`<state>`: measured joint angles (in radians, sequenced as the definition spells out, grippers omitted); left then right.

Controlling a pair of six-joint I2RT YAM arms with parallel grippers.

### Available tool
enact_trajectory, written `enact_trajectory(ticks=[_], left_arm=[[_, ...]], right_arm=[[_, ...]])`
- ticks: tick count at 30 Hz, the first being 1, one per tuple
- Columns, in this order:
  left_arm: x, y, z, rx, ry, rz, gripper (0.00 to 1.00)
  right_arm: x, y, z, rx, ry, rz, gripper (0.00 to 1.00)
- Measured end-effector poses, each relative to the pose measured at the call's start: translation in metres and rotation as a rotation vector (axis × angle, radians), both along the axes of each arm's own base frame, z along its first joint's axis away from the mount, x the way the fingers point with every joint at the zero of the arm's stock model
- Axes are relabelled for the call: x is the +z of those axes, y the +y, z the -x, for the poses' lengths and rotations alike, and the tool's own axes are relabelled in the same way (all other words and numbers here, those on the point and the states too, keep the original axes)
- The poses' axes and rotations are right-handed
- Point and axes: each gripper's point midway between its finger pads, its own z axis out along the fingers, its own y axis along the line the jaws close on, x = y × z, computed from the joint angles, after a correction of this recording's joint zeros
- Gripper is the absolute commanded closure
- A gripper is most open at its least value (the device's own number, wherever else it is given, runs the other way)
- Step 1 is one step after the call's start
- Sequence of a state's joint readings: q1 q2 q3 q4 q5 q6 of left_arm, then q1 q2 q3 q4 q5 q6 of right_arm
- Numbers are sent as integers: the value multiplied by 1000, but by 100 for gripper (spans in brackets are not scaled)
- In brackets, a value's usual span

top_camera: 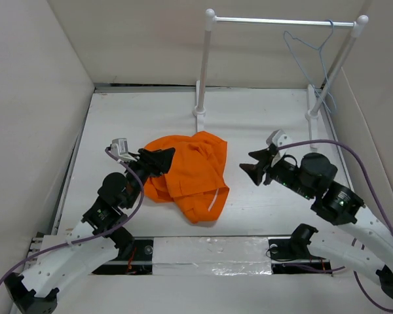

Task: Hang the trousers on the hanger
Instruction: Flatten out the trousers at the center of the board.

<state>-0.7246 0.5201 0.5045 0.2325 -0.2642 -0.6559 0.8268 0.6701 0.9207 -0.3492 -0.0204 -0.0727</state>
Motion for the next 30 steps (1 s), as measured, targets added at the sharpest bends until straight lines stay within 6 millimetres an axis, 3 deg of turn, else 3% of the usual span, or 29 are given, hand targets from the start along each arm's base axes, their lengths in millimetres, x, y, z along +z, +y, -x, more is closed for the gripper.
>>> enact_trajectory(ticks=[1, 4, 5, 7, 10, 11, 14, 16, 17, 18, 20, 21, 24, 30], left_arm=[[-4, 2, -1, 11, 14, -9, 39], [-14, 9, -2, 48, 51, -25, 47], [-16, 12, -2, 62, 57, -27, 50], [-19, 20, -1, 93, 69, -27, 56], [-22, 35, 1, 152, 77, -1, 76], [-24, 40, 2, 176, 86, 8, 87], [-32, 54, 1, 247, 124, 20, 92], [-48, 60, 0, 285, 177, -3, 90], [-55, 62, 1, 301, 203, -13, 77], [-62, 65, 1, 315, 226, -21, 66], [-73, 68, 2, 338, 269, -33, 44], [-79, 70, 2, 350, 287, -34, 42], [-98, 73, 3, 383, 349, -27, 42], [-147, 83, 9, 455, 455, -27, 43]], right_arm=[[-9, 6, 0, 19, 15, 19, 47], [-22, 20, 1, 65, 31, 53, 92], [-23, 25, 1, 77, 32, 54, 100], [-26, 35, 1, 99, 37, 59, 100], [-33, 56, 4, 141, 43, 75, 100], [-39, 64, 4, 152, 51, 90, 100], [-59, 88, 4, 171, 76, 139, 100], [-76, 105, 6, 178, 93, 186, 89], [-83, 113, 7, 179, 97, 208, 82], [-91, 121, 10, 183, 103, 232, 63], [-106, 137, 16, 199, 108, 271, 45], [-110, 144, 17, 203, 100, 283, 34], [-126, 163, 22, 223, 108, 310, 31], [-149, 205, 12, 187, 101, 363, 30]])
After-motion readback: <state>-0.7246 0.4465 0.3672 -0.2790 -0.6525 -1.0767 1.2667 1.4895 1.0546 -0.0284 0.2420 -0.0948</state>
